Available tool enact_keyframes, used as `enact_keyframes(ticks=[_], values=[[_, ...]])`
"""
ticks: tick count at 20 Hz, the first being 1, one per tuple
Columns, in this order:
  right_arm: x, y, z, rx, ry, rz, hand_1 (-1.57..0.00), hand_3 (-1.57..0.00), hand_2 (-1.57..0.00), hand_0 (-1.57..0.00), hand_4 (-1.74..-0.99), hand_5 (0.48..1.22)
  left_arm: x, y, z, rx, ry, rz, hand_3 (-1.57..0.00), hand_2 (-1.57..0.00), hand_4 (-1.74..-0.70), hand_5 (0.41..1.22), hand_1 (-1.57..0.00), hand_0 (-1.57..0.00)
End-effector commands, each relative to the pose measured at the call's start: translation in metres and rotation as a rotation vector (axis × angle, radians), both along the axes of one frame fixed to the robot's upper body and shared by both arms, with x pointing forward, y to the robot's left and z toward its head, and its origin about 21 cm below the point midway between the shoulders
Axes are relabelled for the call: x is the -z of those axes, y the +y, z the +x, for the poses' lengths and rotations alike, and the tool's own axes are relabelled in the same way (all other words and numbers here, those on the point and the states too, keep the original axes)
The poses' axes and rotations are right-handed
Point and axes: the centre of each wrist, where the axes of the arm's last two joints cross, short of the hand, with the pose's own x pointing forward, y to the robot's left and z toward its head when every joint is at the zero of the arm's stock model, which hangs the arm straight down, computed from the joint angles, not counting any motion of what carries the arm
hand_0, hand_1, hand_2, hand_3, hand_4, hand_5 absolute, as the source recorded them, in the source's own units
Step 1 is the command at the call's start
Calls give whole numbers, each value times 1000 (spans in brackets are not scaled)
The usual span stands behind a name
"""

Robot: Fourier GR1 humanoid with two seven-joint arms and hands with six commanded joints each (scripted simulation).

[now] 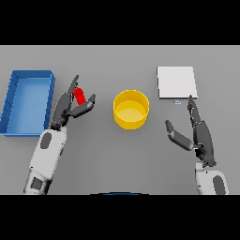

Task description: Pick up the red beaker and tilt it to pour out 1 green nut into yellow bowl. Pick up the yellow bowl and place it on the metallic measuring scale.

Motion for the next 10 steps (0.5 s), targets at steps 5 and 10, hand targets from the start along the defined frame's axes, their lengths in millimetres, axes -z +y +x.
enact_keyframes(ticks=[5,10], values=[[0,-2,0,5,-6,-6,1,1,1,1,-1263,640,5,-2,8,18,-36,-44,1,1,-1335,698,1,1],[1,-1,-2,3,-11,-16,1,1,1,1,-1257,645,7,-10,15,-45,-21,-112,-547,-523,-1448,871,-481,-441]])
